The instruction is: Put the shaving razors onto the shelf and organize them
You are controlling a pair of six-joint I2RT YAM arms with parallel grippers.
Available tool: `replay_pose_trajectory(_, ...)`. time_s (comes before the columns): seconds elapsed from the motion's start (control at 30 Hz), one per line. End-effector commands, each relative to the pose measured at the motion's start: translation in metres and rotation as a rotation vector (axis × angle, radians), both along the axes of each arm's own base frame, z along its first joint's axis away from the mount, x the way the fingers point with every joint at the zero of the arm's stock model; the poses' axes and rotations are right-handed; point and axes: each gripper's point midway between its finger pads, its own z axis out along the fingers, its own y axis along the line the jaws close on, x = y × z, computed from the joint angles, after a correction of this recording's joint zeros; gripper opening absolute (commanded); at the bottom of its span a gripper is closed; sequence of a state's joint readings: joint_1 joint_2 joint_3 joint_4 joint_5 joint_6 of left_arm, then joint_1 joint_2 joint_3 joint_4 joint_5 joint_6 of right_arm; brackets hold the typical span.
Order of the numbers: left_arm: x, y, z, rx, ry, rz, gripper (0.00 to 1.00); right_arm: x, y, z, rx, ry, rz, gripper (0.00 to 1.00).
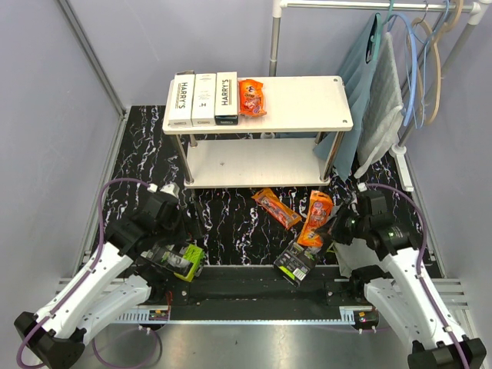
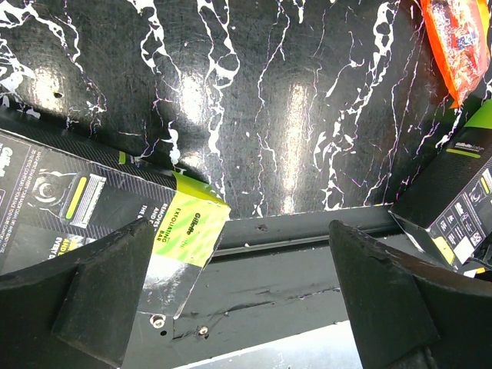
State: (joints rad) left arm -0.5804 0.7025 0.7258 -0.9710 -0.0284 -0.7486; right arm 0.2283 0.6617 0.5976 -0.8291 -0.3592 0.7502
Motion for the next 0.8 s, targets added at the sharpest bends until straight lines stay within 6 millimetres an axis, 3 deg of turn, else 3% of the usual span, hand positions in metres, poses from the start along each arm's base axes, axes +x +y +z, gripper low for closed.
replay_pose_trajectory(0.0,0.005,-0.007,0.004,-0.026,-0.027,-0.026,0.99,0.018,0.004,0.034,-0.006,-0.098,0.032,0.00)
replay_pose_trajectory(0.23,0.004,-0.006,0.004,-0.025,-0.025,-0.026,0.99,0.041,0.007,0.077,-0.015,-0.166,0.050,0.00)
replay_pose_trajectory(0.5,0.005,-0.007,0.004,-0.026,-0.026,-0.025,0.99,0.062,0.014,0.148,0.005,-0.291,0.061,0.00)
replay_pose_trajectory(0.77,0.005,-0.007,0.004,-0.026,-0.026,-0.025,0.99,0.064,0.032,0.217,0.002,-0.416,0.109,0.00)
